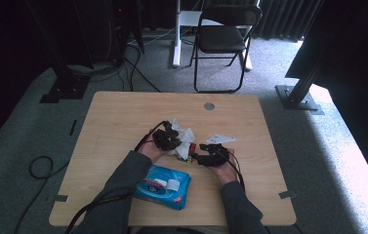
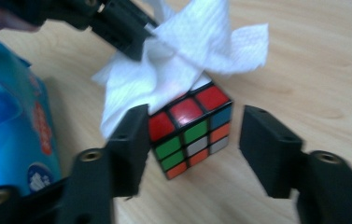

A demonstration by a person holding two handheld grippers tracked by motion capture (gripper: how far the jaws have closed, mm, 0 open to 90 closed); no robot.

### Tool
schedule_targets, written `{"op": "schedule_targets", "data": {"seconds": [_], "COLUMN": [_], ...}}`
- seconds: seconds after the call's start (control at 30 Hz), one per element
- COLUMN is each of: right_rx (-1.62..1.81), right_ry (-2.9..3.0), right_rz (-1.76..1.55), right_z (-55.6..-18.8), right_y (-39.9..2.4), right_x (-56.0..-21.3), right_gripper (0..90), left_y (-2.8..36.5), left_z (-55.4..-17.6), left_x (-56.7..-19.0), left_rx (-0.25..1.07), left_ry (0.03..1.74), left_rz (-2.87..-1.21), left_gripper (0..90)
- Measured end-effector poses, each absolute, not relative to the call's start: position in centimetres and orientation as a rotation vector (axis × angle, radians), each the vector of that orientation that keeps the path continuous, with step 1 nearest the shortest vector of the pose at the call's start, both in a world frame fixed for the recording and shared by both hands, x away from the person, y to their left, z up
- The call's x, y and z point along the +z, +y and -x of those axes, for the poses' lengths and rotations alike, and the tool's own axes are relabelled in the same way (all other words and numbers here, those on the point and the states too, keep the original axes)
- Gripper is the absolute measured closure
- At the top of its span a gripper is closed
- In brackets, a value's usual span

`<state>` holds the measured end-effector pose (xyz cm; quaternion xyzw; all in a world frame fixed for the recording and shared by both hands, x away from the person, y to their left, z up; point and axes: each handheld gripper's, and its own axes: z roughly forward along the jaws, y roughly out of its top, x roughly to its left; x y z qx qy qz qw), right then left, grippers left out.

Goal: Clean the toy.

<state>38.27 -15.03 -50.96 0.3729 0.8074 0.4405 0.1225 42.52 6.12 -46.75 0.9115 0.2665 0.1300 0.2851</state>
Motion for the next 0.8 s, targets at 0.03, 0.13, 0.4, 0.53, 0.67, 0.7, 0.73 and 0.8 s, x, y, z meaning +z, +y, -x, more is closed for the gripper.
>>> {"op": "schedule_targets", "data": {"seconds": [0.03,0.13,0.4,0.53,0.67,0.7,0.73,0.8], "right_rx": [1.268,1.235,1.287,1.291,1.314,1.330,1.349,1.333], "right_ry": [2.368,2.386,2.419,2.420,2.429,2.432,2.438,2.420], "right_rz": [-1.083,-1.070,-1.036,-1.013,-0.986,-0.982,-0.968,-0.960], "right_z": [-38.3,-38.3,-38.6,-38.4,-38.2,-38.2,-38.1,-38.0], "right_y": [-14.9,-14.4,-14.1,-14.1,-14.5,-14.6,-14.8,-14.9], "right_x": [-51.2,-51.7,-52.3,-52.2,-52.3,-52.2,-52.2,-52.1], "right_gripper": [33.7,26.6,39.3,43.5,52.0,53.0,56.6,51.9], "left_y": [6.0,5.7,5.6,5.6,5.7,5.8,5.8,5.8], "left_z": [-42.5,-42.4,-42.6,-42.7,-42.9,-42.9,-43.0,-42.9], "left_x": [-46.8,-47.0,-47.2,-47.2,-47.2,-47.3,-47.3,-47.2], "left_rx": [0.347,0.347,0.362,0.367,0.378,0.385,0.382,0.384], "left_ry": [0.709,0.700,0.702,0.714,0.724,0.733,0.735,0.722], "left_rz": [-2.438,-2.444,-2.446,-2.438,-2.436,-2.430,-2.426,-2.434], "left_gripper": [86.6,86.5,86.3,86.0,85.9,85.7,85.6,85.6]}}
